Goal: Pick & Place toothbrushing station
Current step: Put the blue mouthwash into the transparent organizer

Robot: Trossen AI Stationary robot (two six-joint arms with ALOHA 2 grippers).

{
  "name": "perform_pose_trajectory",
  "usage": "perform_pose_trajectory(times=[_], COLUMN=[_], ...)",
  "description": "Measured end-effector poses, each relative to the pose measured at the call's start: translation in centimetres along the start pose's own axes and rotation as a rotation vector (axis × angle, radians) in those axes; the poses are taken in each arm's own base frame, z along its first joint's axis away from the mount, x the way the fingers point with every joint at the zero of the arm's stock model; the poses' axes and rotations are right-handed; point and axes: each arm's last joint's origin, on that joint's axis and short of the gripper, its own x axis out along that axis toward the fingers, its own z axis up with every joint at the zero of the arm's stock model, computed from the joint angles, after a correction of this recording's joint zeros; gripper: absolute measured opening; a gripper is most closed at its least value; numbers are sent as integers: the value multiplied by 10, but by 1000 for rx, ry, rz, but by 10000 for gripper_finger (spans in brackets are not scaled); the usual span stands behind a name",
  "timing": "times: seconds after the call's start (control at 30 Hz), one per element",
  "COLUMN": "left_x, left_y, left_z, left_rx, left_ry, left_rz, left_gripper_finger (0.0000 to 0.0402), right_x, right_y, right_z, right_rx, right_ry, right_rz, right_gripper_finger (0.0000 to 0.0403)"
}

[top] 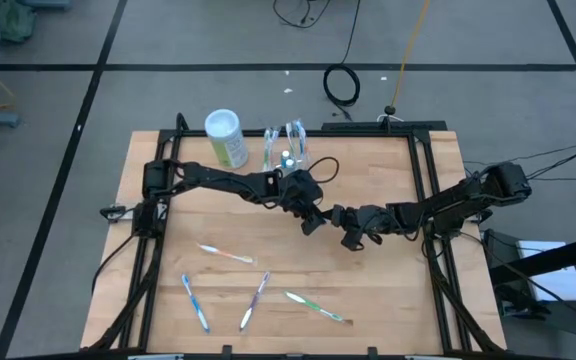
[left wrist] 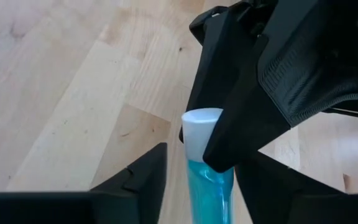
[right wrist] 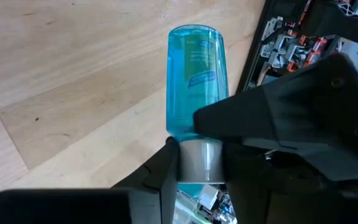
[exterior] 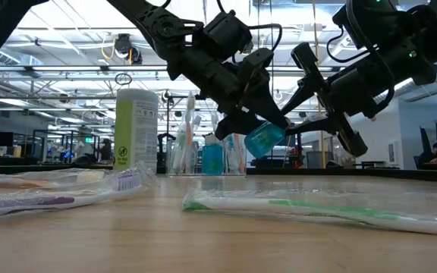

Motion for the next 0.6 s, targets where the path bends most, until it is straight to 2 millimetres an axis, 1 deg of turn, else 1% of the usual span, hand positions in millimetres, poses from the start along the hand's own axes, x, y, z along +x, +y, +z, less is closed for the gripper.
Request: perform_pose_trajectory(times=[0.13,0.33,0.47,0.6], left_x=[0,0,0,0], left_y=[0,0,0,1], left_z=[0,-1,-1,-2], left_rx=[-2,-6,-6,-8], left_ry=[2,11,13,17], left_rz=[0,-1,0,2], left_gripper_finger=[152,116,106,112], right_x=[0,0,0,0], right_y=[0,0,0,0], right_z=[0,0,0,0], right_rx=[2,4,4,59], right_ry=[1,5,4,6], right_rz=[0,1,2,1], right_gripper_finger=[109,108,119,130])
